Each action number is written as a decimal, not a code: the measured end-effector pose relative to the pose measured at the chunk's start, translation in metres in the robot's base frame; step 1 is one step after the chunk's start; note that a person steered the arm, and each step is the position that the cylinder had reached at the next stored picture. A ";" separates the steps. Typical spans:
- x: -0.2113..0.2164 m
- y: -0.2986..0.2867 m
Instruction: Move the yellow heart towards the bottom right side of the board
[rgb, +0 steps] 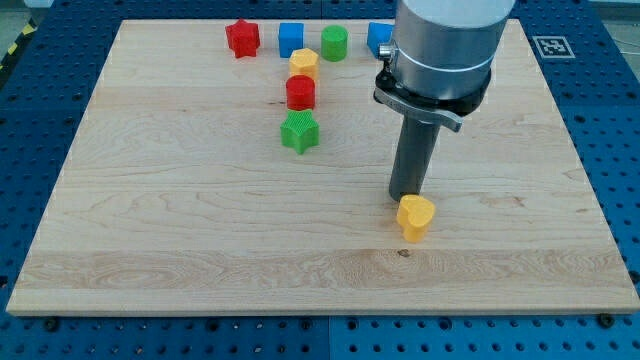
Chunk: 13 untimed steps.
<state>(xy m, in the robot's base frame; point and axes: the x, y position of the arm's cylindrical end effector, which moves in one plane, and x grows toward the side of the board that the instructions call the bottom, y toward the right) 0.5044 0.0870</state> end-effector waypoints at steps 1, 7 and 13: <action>0.001 -0.006; 0.053 -0.001; 0.033 -0.047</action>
<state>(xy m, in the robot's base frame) 0.5374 0.0395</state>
